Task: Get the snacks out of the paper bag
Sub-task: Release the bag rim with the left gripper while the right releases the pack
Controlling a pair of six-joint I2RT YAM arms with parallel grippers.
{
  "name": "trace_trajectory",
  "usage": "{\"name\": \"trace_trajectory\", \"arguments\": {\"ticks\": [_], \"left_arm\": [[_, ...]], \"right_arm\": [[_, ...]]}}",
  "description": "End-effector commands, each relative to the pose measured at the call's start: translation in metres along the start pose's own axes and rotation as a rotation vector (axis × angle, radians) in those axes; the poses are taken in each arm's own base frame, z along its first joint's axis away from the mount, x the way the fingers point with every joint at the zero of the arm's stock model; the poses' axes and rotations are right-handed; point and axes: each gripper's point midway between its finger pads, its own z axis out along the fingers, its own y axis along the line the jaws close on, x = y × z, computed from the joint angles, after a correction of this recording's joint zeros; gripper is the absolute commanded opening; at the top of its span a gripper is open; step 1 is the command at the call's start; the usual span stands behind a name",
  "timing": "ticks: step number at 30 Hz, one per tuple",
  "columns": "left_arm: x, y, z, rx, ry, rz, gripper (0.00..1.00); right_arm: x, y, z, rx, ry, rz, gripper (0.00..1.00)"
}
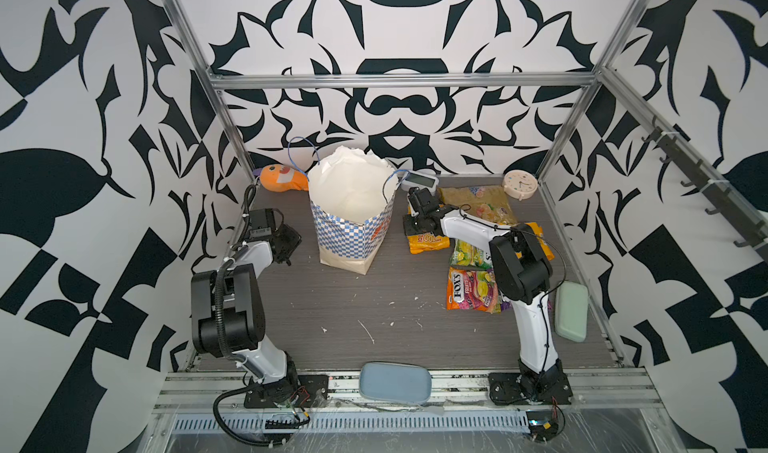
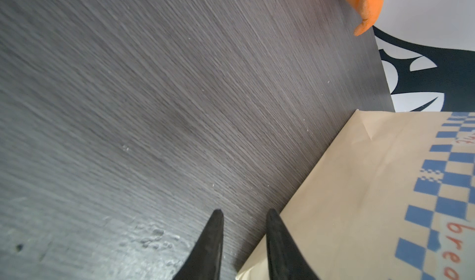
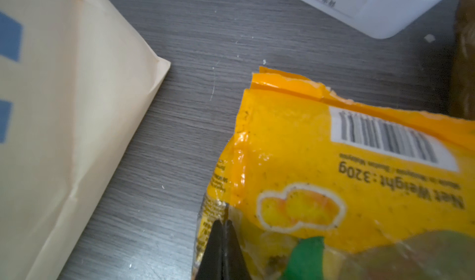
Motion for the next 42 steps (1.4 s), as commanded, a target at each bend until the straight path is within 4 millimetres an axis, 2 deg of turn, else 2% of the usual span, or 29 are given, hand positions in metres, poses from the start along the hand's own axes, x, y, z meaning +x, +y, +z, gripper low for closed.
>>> {"name": "trace_trajectory", "arguments": {"ticks": [1,8,14,27,33,42], "left_arm": [[0.006,0.000,-0.007,0.001,0.003,0.006,0.32],[0.012,0.001,-0.008,-0.004,0.007,0.019,0.32],[0.025,-0.006,-0.005,0.004,0.031,0.045,0.32],[0.054,-0.013,-0.009,0.015,0.077,0.078,0.32],[0.061,-0.027,-0.012,0.049,0.092,0.103,0.32],[0.081,-0.038,-0.023,0.075,0.122,0.129,0.32]], "right_arm": [[-0.013,-0.014,-0.010,0.058,-0.016,0.020,0.06],[-0.019,-0.014,-0.019,0.058,-0.028,0.015,0.07],[-0.017,0.016,-0.023,-0.065,-0.026,-0.004,0.11],[-0.014,0.040,-0.019,-0.090,-0.039,-0.024,0.15],[-0.006,0.030,-0.012,-0.021,-0.022,-0.020,0.15],[-0.004,-0.010,-0.012,0.182,-0.012,-0.005,0.15]]}}
